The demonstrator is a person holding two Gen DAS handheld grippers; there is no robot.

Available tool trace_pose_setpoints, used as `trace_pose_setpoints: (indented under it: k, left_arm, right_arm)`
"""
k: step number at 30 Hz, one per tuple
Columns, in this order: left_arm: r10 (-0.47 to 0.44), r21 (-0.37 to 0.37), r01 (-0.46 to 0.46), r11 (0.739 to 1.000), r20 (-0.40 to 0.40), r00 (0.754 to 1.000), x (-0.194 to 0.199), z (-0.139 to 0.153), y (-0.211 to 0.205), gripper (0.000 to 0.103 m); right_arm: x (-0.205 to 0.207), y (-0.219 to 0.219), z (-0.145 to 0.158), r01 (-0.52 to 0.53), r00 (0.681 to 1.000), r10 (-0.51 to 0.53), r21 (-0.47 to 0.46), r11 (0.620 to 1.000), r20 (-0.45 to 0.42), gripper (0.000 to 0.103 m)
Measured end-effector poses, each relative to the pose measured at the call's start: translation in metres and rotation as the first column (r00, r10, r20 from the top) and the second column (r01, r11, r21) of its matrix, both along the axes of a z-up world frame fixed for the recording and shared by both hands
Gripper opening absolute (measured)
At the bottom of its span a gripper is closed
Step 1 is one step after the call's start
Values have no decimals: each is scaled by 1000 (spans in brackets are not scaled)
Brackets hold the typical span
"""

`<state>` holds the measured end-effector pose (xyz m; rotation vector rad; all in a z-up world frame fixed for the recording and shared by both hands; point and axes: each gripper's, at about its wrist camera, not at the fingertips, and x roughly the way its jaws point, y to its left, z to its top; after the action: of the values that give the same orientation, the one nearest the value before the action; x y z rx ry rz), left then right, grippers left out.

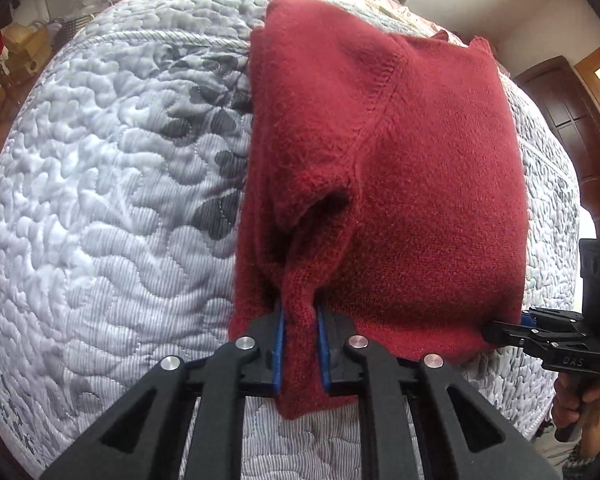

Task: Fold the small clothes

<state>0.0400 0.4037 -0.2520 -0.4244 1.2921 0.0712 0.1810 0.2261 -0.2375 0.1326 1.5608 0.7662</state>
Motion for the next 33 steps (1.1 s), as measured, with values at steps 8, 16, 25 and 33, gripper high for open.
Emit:
trace_pose_setpoints:
  k: [8,16,25,33]
  left_arm:
    - [29,-102,-22,995,72,997,2,38,27,66]
    - [101,-77,-91,993,134,986,100,52,64,66]
    - [82,-48,-78,996,88,993,151,32,66,11]
    - [153,-4,-154,988,140,978,126,34,84,9]
  right_arm:
    - [29,-16,41,-20,998,17,44,999,67,65]
    - [110,-9,62,57,985,-56,0,998,162,68]
    - [146,12,44,66,986,-60,-34,997,157,68]
    - [146,42,37,35,987,-32,-16,999,160,68]
